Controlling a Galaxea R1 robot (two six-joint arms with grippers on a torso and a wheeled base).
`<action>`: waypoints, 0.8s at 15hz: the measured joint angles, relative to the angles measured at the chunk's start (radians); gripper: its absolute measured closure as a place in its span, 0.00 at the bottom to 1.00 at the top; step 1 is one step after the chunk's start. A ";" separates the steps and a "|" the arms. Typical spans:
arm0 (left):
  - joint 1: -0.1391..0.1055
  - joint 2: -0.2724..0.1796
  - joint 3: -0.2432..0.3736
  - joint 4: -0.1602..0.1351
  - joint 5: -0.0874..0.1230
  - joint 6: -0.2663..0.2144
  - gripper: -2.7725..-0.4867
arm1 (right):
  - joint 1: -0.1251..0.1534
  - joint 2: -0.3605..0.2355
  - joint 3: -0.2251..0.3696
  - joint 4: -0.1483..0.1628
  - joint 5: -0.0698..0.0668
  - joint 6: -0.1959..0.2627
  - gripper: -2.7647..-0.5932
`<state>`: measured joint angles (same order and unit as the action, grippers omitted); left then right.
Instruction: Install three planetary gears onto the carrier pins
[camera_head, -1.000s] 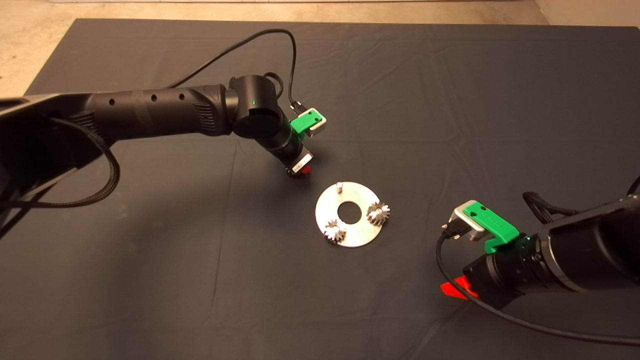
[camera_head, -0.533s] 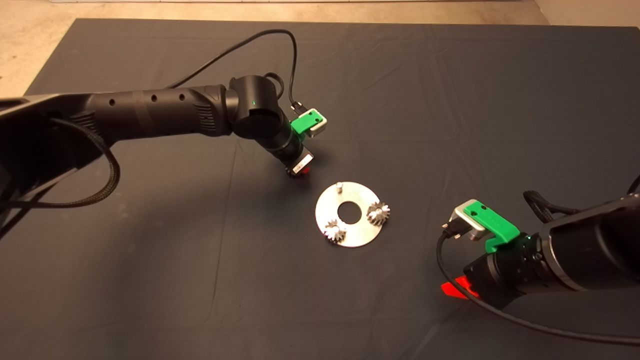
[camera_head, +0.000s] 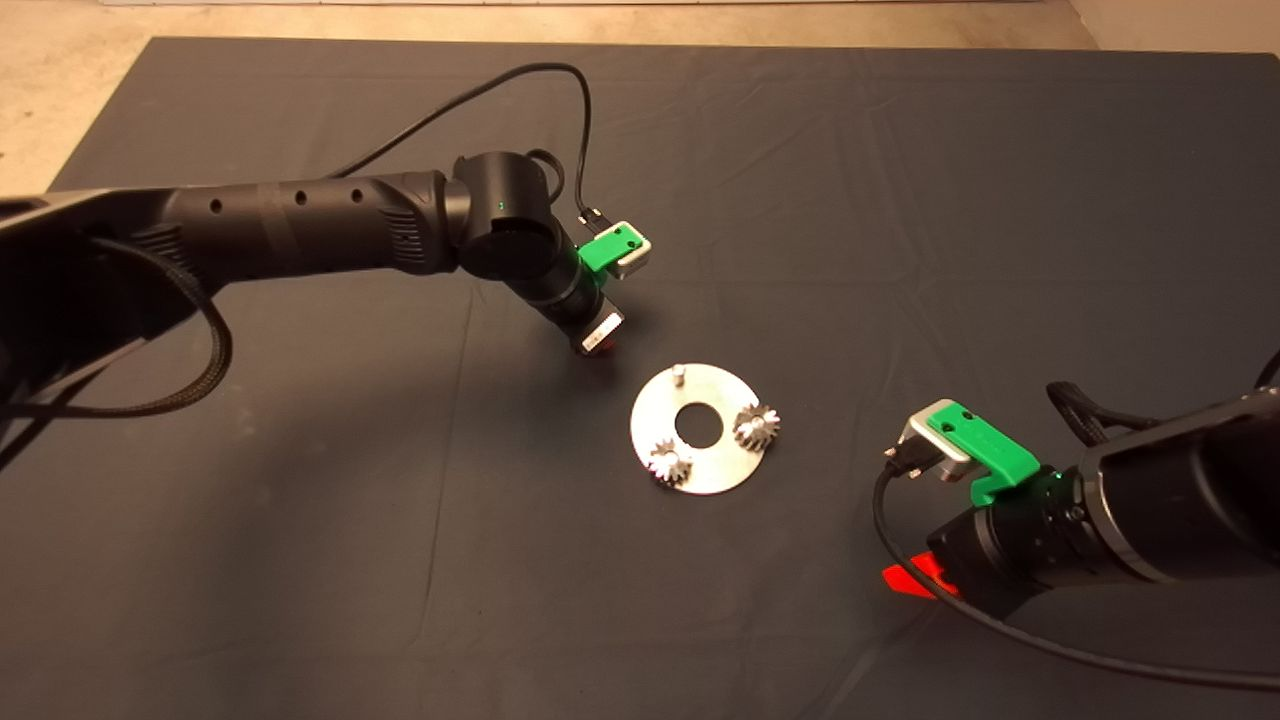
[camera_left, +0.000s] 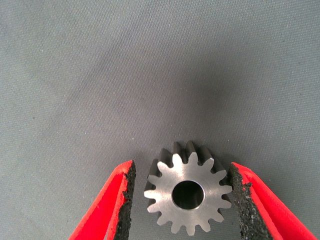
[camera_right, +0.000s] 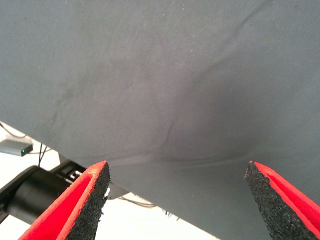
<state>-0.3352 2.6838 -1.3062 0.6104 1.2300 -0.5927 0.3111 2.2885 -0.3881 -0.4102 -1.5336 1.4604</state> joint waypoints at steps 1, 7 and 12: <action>0.000 -0.003 0.001 -0.001 0.000 0.000 0.68 | 0.003 0.000 0.000 0.001 0.000 0.000 0.34; 0.003 -0.016 0.018 0.003 0.002 -0.002 0.74 | 0.016 0.000 0.000 0.005 0.000 0.000 0.34; 0.005 -0.022 0.024 0.005 -0.003 -0.008 0.78 | 0.016 0.003 0.000 0.010 0.000 0.000 0.34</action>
<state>-0.3300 2.6623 -1.2826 0.6151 1.2268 -0.6009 0.3274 2.2913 -0.3881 -0.4006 -1.5332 1.4604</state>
